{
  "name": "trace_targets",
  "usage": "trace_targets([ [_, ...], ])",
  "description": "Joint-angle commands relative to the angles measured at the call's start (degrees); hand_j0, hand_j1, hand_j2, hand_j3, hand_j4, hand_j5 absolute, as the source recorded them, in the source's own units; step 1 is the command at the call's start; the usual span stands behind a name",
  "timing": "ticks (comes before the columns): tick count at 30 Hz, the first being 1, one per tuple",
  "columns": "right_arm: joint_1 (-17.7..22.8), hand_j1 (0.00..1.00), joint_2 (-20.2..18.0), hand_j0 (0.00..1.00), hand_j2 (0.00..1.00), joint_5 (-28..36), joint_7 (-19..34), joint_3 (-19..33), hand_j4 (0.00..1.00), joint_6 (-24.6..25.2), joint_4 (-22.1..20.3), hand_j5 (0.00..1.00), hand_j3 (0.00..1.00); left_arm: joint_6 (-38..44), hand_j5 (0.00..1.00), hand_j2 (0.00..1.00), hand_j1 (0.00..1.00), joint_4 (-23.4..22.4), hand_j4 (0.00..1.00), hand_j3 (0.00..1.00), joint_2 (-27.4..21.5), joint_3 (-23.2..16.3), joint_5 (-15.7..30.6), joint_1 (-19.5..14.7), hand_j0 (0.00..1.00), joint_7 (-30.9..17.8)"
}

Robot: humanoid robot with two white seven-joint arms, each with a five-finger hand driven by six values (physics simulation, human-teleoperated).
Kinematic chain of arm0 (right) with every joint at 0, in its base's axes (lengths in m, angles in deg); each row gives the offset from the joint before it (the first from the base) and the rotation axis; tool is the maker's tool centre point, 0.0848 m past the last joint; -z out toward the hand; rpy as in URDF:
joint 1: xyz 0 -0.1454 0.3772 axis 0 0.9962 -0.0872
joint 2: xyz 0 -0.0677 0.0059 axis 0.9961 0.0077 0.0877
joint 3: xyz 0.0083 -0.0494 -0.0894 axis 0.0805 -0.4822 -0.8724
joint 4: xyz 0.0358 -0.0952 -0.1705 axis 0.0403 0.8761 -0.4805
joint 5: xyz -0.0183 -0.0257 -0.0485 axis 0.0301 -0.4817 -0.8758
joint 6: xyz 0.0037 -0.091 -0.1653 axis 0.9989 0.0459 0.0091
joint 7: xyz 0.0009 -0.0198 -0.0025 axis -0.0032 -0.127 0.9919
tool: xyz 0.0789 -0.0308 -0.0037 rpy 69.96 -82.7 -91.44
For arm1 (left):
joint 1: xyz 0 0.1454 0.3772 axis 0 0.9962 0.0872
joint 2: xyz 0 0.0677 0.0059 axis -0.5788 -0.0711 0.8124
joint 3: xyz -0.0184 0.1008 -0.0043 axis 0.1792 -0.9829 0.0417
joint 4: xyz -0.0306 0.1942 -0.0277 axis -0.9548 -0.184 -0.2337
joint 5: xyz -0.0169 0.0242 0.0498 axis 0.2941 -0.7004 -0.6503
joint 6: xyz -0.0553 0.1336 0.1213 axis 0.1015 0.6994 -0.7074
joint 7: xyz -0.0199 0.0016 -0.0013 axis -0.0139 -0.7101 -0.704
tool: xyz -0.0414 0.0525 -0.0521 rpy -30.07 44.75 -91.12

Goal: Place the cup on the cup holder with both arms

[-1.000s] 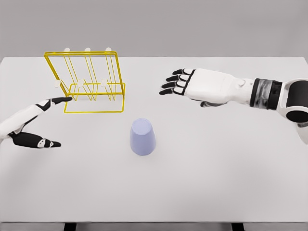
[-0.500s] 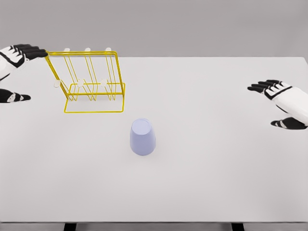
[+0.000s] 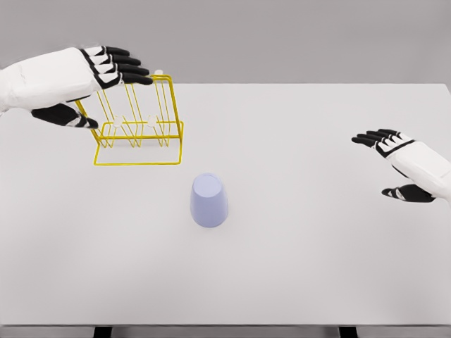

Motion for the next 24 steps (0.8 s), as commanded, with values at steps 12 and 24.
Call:
trace_targets([
  [12, 2.29, 1.00, -0.36, 1.00, 1.00, 0.26, -0.03, 0.21, 1.00, 0.18, -0.48, 1.00, 1.00, 0.02, 1.00, 1.00, 1.00, -0.02, 1.00, 1.00, 6.25, -30.72, 10.29, -18.04, 1.00, -9.87],
  [24, 3.08, 1.00, -0.28, 1.00, 1.00, 0.26, -0.03, 0.12, 1.00, 0.18, -0.57, 1.00, 1.00, 0.02, 1.00, 1.00, 1.00, -7.57, 1.00, 1.00, 15.48, -43.20, 11.87, -30.08, 1.00, -9.96],
])
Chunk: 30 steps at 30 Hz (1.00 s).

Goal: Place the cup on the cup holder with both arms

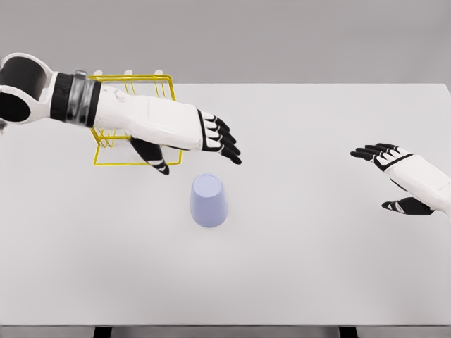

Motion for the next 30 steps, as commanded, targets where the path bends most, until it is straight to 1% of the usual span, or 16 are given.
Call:
trace_targets([
  [1, 0.00, 1.00, -0.11, 1.00, 1.00, 0.41, -0.03, 0.01, 1.00, 0.17, -0.03, 1.00, 1.00, 0.13, 1.00, 1.00, 1.00, -2.55, 1.00, 1.00, 2.38, -2.64, 0.01, -0.09, 1.00, 0.01],
  [5, 0.00, 1.00, -0.11, 1.00, 1.00, 0.41, -0.03, 0.01, 1.00, 0.17, -0.03, 1.00, 1.00, 0.13, 1.00, 1.00, 1.00, -2.90, 1.00, 1.00, 3.43, -5.72, -0.08, -2.11, 1.00, 0.01],
  [8, 0.00, 1.00, -0.11, 1.00, 1.00, 0.41, -0.03, 0.01, 1.00, 0.17, -0.03, 1.00, 1.00, 0.13, 1.00, 1.00, 1.00, -3.16, 1.00, 1.00, 4.14, -5.98, -2.54, -2.02, 1.00, 0.01],
  [10, 0.00, 1.00, -0.02, 1.00, 1.00, 0.41, -0.03, 0.01, 1.00, 0.17, 0.06, 1.00, 1.00, 0.13, 1.00, 1.00, 1.00, -4.74, 1.00, 1.00, 5.10, -6.68, -2.63, -2.11, 1.00, 0.10],
  [12, 0.00, 1.00, -0.11, 1.00, 1.00, 0.41, -0.03, 0.01, 1.00, 0.17, 0.06, 1.00, 1.00, 0.13, 1.00, 1.00, 1.00, -6.50, 1.00, 1.00, 6.42, -7.21, -4.38, -2.02, 1.00, 0.10],
  [17, 0.00, 1.00, -0.02, 1.00, 1.00, 0.32, -0.03, 0.01, 1.00, 0.17, -0.03, 1.00, 1.00, 0.13, 1.00, 1.00, 1.00, -6.59, 1.00, 1.00, 6.51, -7.91, -7.37, -2.02, 1.00, 0.10],
  [19, 0.00, 1.00, -0.02, 1.00, 1.00, 0.32, -0.03, 0.01, 1.00, 0.17, -0.03, 1.00, 1.00, 0.13, 1.00, 1.00, 1.00, -6.85, 1.00, 1.00, 7.04, -8.88, -8.16, -2.02, 1.00, 0.10],
  [20, 0.00, 1.00, -0.02, 1.00, 1.00, 0.32, -0.03, 0.01, 1.00, 0.17, -0.03, 1.00, 1.00, 0.13, 1.00, 1.00, 1.00, -8.08, 1.00, 1.00, 7.83, -8.88, -8.60, -1.94, 1.00, 0.10],
  [22, 0.00, 1.00, -0.02, 1.00, 1.00, 0.32, -0.03, -0.08, 1.00, 0.17, -0.03, 1.00, 1.00, 0.13, 1.00, 1.00, 1.00, -8.08, 1.00, 1.00, 8.09, -8.88, -8.69, -1.94, 1.00, 0.27],
  [26, 0.00, 1.00, -0.02, 1.00, 1.00, 0.23, -0.03, -0.08, 1.00, 0.17, -0.03, 1.00, 1.00, 0.13, 1.00, 1.00, 1.00, -8.52, 1.00, 1.00, 9.85, -8.97, -11.24, -1.41, 1.00, 0.19],
  [28, 0.00, 1.00, -0.02, 1.00, 1.00, 0.23, -0.03, -0.08, 1.00, 0.17, -0.03, 1.00, 1.00, 0.13, 1.00, 1.00, 1.00, -9.58, 1.00, 1.00, 10.55, -8.97, -12.38, -1.23, 1.00, 0.19],
  [30, 0.00, 1.00, -0.02, 1.00, 1.00, 0.23, -0.03, -0.08, 1.00, 0.17, -0.03, 1.00, 1.00, 0.13, 1.00, 1.00, 1.00, -9.67, 1.00, 1.00, 11.26, -9.06, -12.65, -1.14, 1.00, 0.27],
])
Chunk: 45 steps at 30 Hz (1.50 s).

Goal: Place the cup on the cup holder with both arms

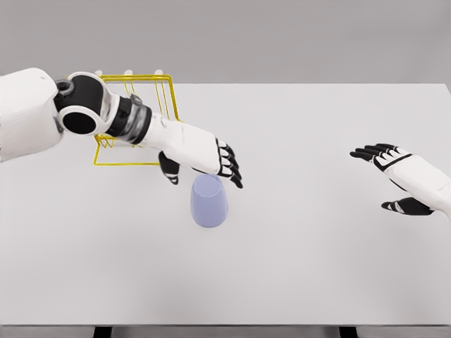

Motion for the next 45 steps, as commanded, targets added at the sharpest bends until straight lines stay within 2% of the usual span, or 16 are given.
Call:
trace_targets([
  [1, 0.00, 1.00, -0.04, 1.00, 1.00, 0.39, -0.03, 0.01, 1.00, 0.17, -0.03, 1.00, 1.00, 0.12, 1.00, 1.00, 1.00, -0.64, 1.00, 1.00, 0.86, -0.32, -0.45, 0.00, 1.00, 0.07],
  [4, -0.09, 1.00, -0.04, 1.00, 1.00, 0.30, -0.03, -0.08, 1.00, 0.17, -0.03, 1.00, 1.00, 0.12, 1.00, 1.00, 1.00, -2.84, 1.00, 1.00, 2.09, -0.67, -0.63, 1.05, 1.00, 0.07],
  [9, -0.09, 1.00, -0.04, 1.00, 1.00, 0.22, -0.03, -0.08, 1.00, 0.17, -0.03, 1.00, 1.00, 0.12, 1.00, 1.00, 1.00, -3.02, 1.00, 1.00, 3.41, -0.58, -0.89, 1.41, 1.00, 0.07],
  [25, 0.00, 1.00, -0.30, 1.00, 1.00, 0.13, -0.03, -0.34, 1.00, 0.17, 0.06, 1.00, 1.00, 0.12, 1.00, 1.00, 1.00, 0.85, 1.00, 1.00, 2.71, -1.11, -0.81, 1.50, 1.00, 0.34],
  [32, 0.70, 1.00, -0.30, 1.00, 1.00, -0.05, -0.03, -0.34, 1.00, 0.17, 0.06, 1.00, 1.00, 0.12, 1.00, 1.00, 1.00, 1.11, 1.00, 1.00, 1.21, -1.20, -0.89, 1.50, 1.00, 0.16],
  [34, 0.70, 1.00, -0.22, 1.00, 1.00, -0.05, -0.03, -0.34, 1.00, 0.17, -0.03, 1.00, 1.00, 0.12, 0.97, 0.97, 0.97, 1.20, 0.97, 0.97, 1.21, -1.37, -0.89, 1.50, 0.97, 0.25],
  [37, 0.70, 1.00, -0.22, 1.00, 1.00, -0.05, -0.03, -0.34, 1.00, 0.17, -0.03, 1.00, 1.00, 0.12, 0.84, 0.84, 0.84, 2.08, 0.84, 0.84, 0.51, -1.46, -0.89, 1.41, 0.84, 0.25],
  [40, 0.79, 1.00, -0.22, 1.00, 1.00, -0.05, -0.03, -0.34, 1.00, 0.17, -0.03, 1.00, 1.00, 0.12, 0.75, 0.75, 0.75, 2.34, 0.75, 0.75, 0.33, -1.55, -0.89, 1.50, 0.75, 0.25],
  [45, 1.23, 1.00, -0.39, 1.00, 1.00, -0.05, -0.03, -0.34, 1.00, 0.17, 0.24, 1.00, 1.00, 0.12, 0.69, 0.69, 0.69, 3.05, 0.69, 0.69, -0.10, -1.99, -0.89, 1.41, 0.69, 0.43],
])
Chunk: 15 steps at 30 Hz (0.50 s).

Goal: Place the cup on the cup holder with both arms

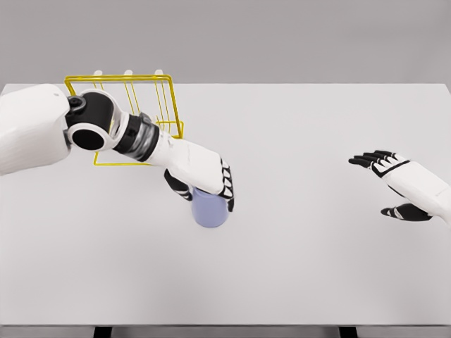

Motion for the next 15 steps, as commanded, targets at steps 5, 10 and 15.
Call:
trace_targets([
  [5, -0.09, 1.00, -0.55, 1.00, 1.00, 0.41, -0.03, 0.36, 1.00, 0.17, -0.96, 1.00, 1.00, 0.11, 0.67, 0.67, 0.67, 0.47, 0.67, 0.67, -0.20, -0.12, 0.29, -0.18, 0.67, 0.19],
  [10, -0.09, 1.00, -0.81, 1.00, 1.00, 0.41, -0.03, 0.45, 1.00, 0.17, -1.14, 1.00, 1.00, 0.11, 0.62, 0.62, 0.62, 2.40, 0.62, 0.62, -2.04, 0.15, 0.91, -0.62, 0.62, 0.27],
  [15, -0.09, 1.00, -0.90, 1.00, 1.00, 0.41, -0.03, 0.45, 1.00, 0.17, -1.05, 1.00, 1.00, 0.11, 0.62, 0.62, 0.62, 4.86, 0.62, 0.62, -4.77, 0.94, 1.26, -0.88, 0.62, 0.27],
])
